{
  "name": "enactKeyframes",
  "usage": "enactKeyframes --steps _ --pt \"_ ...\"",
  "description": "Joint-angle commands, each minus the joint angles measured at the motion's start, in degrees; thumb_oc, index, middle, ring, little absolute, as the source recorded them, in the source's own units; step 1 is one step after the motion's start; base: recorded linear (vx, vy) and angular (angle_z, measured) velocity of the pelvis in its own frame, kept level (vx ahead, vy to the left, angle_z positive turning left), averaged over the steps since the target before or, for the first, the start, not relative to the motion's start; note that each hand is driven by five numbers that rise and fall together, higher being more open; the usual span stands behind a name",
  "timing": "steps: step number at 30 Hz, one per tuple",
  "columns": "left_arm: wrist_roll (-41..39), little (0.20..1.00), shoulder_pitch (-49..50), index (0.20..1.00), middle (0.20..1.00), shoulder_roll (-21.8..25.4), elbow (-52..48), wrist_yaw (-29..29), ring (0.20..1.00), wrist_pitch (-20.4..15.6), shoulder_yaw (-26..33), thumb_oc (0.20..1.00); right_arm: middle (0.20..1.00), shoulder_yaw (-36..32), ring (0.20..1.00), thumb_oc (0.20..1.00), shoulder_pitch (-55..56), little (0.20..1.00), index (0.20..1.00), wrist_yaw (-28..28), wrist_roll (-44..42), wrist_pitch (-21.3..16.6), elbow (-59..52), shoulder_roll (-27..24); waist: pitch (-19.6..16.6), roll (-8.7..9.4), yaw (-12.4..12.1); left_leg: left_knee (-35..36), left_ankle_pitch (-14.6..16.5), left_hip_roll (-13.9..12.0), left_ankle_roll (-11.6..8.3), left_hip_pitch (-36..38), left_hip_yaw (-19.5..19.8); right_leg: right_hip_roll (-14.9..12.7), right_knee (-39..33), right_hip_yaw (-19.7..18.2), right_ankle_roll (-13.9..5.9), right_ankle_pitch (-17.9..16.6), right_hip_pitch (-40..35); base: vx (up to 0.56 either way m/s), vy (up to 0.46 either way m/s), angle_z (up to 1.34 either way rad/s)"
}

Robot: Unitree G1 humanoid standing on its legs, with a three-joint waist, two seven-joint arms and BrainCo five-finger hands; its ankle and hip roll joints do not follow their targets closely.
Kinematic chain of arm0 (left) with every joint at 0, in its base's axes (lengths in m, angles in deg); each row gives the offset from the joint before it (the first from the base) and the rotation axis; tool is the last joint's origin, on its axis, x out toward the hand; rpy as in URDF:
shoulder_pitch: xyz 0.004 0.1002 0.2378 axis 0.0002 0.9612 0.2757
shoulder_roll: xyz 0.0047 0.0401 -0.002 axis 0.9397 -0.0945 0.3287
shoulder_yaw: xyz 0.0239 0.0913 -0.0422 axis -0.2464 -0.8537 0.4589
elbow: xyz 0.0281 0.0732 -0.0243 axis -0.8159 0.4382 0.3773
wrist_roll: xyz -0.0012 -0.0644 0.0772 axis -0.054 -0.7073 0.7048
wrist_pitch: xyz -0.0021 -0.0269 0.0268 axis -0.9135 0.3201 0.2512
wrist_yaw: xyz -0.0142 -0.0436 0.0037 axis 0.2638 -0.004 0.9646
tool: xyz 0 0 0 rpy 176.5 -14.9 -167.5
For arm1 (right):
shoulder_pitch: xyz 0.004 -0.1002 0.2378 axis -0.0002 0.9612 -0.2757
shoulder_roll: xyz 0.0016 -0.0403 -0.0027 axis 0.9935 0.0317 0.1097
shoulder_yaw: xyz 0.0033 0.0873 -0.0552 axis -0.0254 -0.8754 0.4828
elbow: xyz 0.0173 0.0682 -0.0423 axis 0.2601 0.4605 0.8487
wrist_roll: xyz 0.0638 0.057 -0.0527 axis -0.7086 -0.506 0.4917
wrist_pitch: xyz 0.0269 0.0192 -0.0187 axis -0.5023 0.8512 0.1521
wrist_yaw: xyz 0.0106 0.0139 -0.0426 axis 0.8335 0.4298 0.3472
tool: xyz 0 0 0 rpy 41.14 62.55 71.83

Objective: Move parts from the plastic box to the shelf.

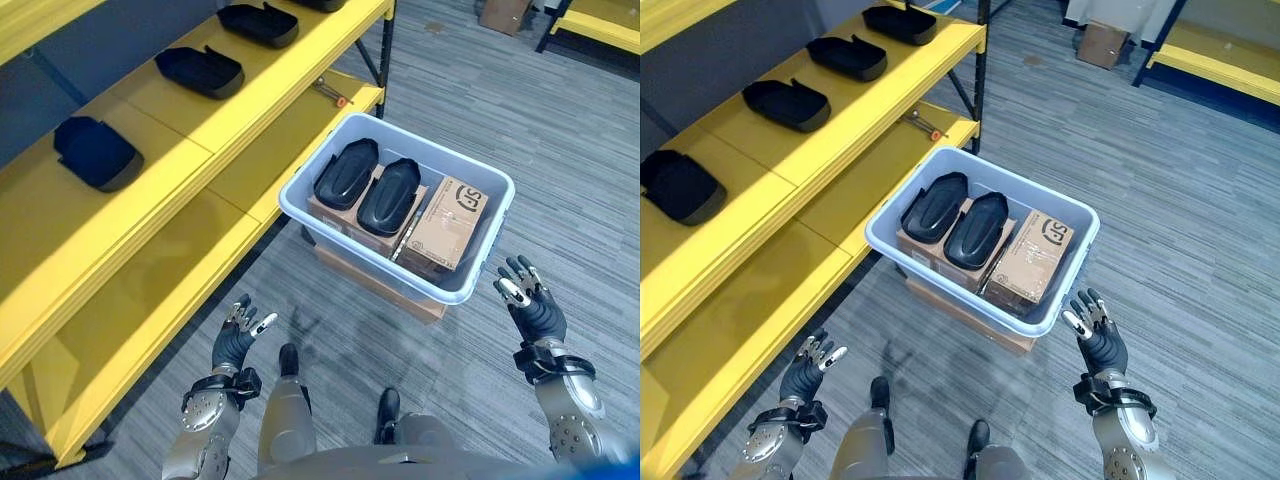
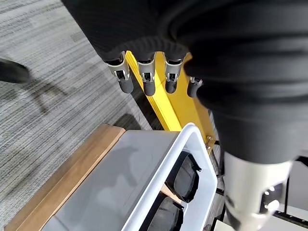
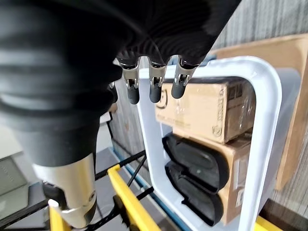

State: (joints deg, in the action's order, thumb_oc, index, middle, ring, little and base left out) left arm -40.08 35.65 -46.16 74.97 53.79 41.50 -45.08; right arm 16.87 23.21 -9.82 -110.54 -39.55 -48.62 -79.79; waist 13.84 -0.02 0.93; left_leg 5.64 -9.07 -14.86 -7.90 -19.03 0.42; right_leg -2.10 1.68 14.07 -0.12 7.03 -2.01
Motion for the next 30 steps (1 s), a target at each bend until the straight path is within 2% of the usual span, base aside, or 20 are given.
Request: enactKeyframes --steps 1,4,8,14,16,18,19,21,22,23,24,25,26,27,28,29,30 --pt "-0.82 1.000 2.23 1.000 1.000 1.17 -4.54 -0.68 1.000 -4.18 2.47 1.000 1.000 -1.33 1.000 1.000 -0.39 1.000 1.000 1.30 2.18 -2.55 -3.74 -1.46 -1.56 -1.17 -2.21 -2.42 -5.56 -1.98 -1.70 4.33 0.71 -5.68 -0.39 -2.86 -6.20 2.30 -3.75 0.31 0.289 -0.62" --pt "-0.99 1.000 2.14 1.000 1.000 1.76 -4.47 -0.46 1.000 -4.23 1.67 1.000 1.000 -0.65 1.000 1.000 0.21 1.000 1.000 2.05 1.75 -2.12 -3.81 -0.04 -2.08 -0.45 -2.78 -7.10 -3.25 -0.48 -1.58 3.53 1.48 -7.87 -0.76 -4.04 -7.12 1.68 -5.12 0.26 0.261 -1.07" --pt "-0.56 1.000 -0.13 1.000 1.000 6.02 -5.01 -0.55 1.000 -4.42 0.98 1.000 1.000 0.84 1.000 1.000 -1.53 1.000 1.000 2.52 1.00 -1.39 -4.26 0.92 -1.57 1.30 -2.29 -14.71 2.67 2.77 1.08 0.63 -1.29 -12.53 -0.85 -5.43 -9.75 -1.07 -3.32 0.09 0.258 -0.45" --pt "-0.20 1.000 -1.98 1.000 1.000 8.92 -5.24 -1.46 1.000 -4.24 0.34 1.000 1.000 1.46 1.000 1.000 -1.60 1.000 1.000 2.93 1.77 -0.88 -5.43 0.39 -2.24 2.44 -0.95 -22.55 8.21 5.96 2.93 -4.19 -2.71 -15.57 -1.15 -5.46 -11.10 -3.77 -1.13 0.09 0.168 -0.20" --pt "-0.06 1.000 -1.96 1.000 1.000 9.03 -5.35 -1.38 1.000 -4.15 0.36 1.000 1.000 1.38 1.000 1.000 -1.41 1.000 1.000 2.94 1.52 -0.87 -5.53 0.42 -2.34 2.56 -0.76 -23.63 8.95 6.30 3.23 -4.70 -2.62 -15.87 -1.16 -5.47 -11.25 -4.16 -1.10 0.08 0.120 0.04" --pt "1.39 1.000 -2.53 1.000 1.000 9.92 -4.77 -1.08 1.000 -3.82 -0.04 1.000 1.000 1.21 1.000 1.000 -1.43 1.000 1.000 3.16 1.99 -0.95 -5.88 0.91 -2.24 2.91 -0.35 -25.91 11.71 7.82 4.71 -4.82 -3.14 -17.36 0.50 -5.86 -12.32 -6.60 -0.51 0.13 0.213 0.06" --pt "1.91 1.000 -3.00 1.000 1.000 10.09 -4.21 -1.03 1.000 -3.70 -0.18 1.000 1.000 1.44 1.000 1.000 -1.48 1.000 1.000 3.29 2.15 -0.99 -5.91 1.34 -2.26 2.80 -0.18 -25.26 11.80 8.32 5.31 -4.26 -3.37 -17.75 2.04 -6.28 -12.48 -8.61 0.39 0.06 0.128 0.02" --pt "1.91 1.000 -3.03 1.000 1.000 10.09 -4.19 -1.03 1.000 -3.71 -0.18 1.000 1.000 1.44 1.000 1.000 -1.51 1.000 1.000 3.29 2.15 -0.99 -5.91 1.34 -2.44 2.84 -0.19 -24.98 11.53 8.37 5.35 -4.38 -3.43 -17.80 2.01 -6.34 -12.49 -8.74 0.66 0.02 0.081 0.00" --pt "2.31 1.000 -4.43 1.000 1.000 10.94 -3.07 -1.51 1.000 -3.94 -0.47 1.000 1.000 2.61 1.000 1.000 -2.16 1.000 1.000 3.20 2.44 -0.94 -5.60 2.04 -2.42 2.21 0.65 -21.55 10.88 9.27 6.15 -1.89 -4.06 -18.01 6.23 -7.58 -12.00 -14.70 4.30 0.02 0.190 -0.03" --pt "2.31 1.000 -4.71 1.000 1.000 11.44 -3.33 -1.97 1.000 -4.19 -0.37 1.000 1.000 3.65 1.000 1.000 -2.91 1.000 1.000 3.23 2.26 -1.17 -5.55 2.26 -1.87 1.66 0.91 -18.98 10.54 8.94 6.47 -0.14 -5.01 -17.73 8.42 -6.65 -11.93 -16.63 6.53 0.02 0.294 -0.02" --pt "2.30 1.000 -4.55 1.000 1.000 11.79 -3.77 -2.35 1.000 -4.35 0.36 1.000 1.000 4.87 1.000 1.000 -3.21 1.000 1.000 3.63 2.48 -1.27 -5.60 2.28 -1.54 1.05 0.28 -16.18 10.18 8.40 6.76 1.86 -6.51 -18.06 10.37 -2.50 -11.66 -16.67 8.53 0.00 0.177 -0.14" --pt "2.30 1.000 -4.54 1.000 1.000 11.79 -3.78 -2.35 1.000 -4.34 0.38 1.000 1.000 4.88 1.000 1.000 -3.21 1.000 1.000 3.63 2.49 -1.28 -5.59 2.28 -1.49 1.10 0.25 -15.99 10.09 8.44 6.76 2.02 -6.57 -18.10 10.42 -2.56 -11.66 -16.63 8.51 0.13 0.198 -0.55" --pt "2.39 1.000 -3.81 1.000 1.000 11.45 -4.34 -2.01 1.000 -4.15 1.82 1.000 1.000 6.14 1.000 1.000 -3.74 1.000 1.000 3.72 3.72 -0.76 -4.59 2.36 -1.35 0.53 -0.40 -12.56 11.23 7.89 6.17 5.63 -8.69 -18.25 8.41 4.19 -12.61 -15.07 9.65 0.12 0.091 -0.97" --pt "2.39 1.000 -3.78 1.000 1.000 11.44 -4.36 -1.99 1.000 -4.14 1.88 1.000 1.000 6.18 1.000 1.000 -3.79 1.000 1.000 3.72 3.73 -0.78 -4.55 2.35 -1.13 0.52 -0.38 -12.31 11.17 7.86 6.13 6.02 -8.72 -18.19 8.31 4.22 -12.60 -15.07 9.33 0.20 0.143 -1.28" --pt "1.66 1.000 -3.46 1.000 1.000 10.58 -4.57 -1.92 1.000 -4.30 3.08 1.000 1.000 7.25 1.000 1.000 -5.29 1.000 1.000 3.73 4.42 -0.33 -3.49 2.11 -0.61 0.81 0.08 -9.53 10.14 7.21 5.70 8.69 -10.74 -14.73 3.63 5.10 -12.41 -13.05 12.80 0.17 0.008 -1.34" --pt "1.76 1.000 -2.70 1.000 1.000 9.56 -3.45 -1.91 1.000 -4.15 3.84 1.000 1.000 7.34 1.000 1.000 -4.89 1.000 1.000 4.22 5.27 0.00 -3.77 1.60 -0.24 1.74 -0.35 -8.36 10.43 6.99 5.40 11.13 -12.58 -12.81 -0.34 6.07 -11.75 -12.82 13.46 0.20 -0.004 -1.12" --pt "1.55 1.000 -2.14 1.000 1.000 8.94 -3.42 -1.07 1.000 -4.29 3.86 1.000 1.000 6.95 1.000 1.000 -3.42 1.000 1.000 4.64 5.02 0.50 -4.39 1.55 -0.47 2.11 -0.74 -8.81 10.42 7.36 5.27 11.51 -12.34 -13.57 -0.88 6.21 -11.60 -12.28 11.68 0.17 -0.089 -0.94"
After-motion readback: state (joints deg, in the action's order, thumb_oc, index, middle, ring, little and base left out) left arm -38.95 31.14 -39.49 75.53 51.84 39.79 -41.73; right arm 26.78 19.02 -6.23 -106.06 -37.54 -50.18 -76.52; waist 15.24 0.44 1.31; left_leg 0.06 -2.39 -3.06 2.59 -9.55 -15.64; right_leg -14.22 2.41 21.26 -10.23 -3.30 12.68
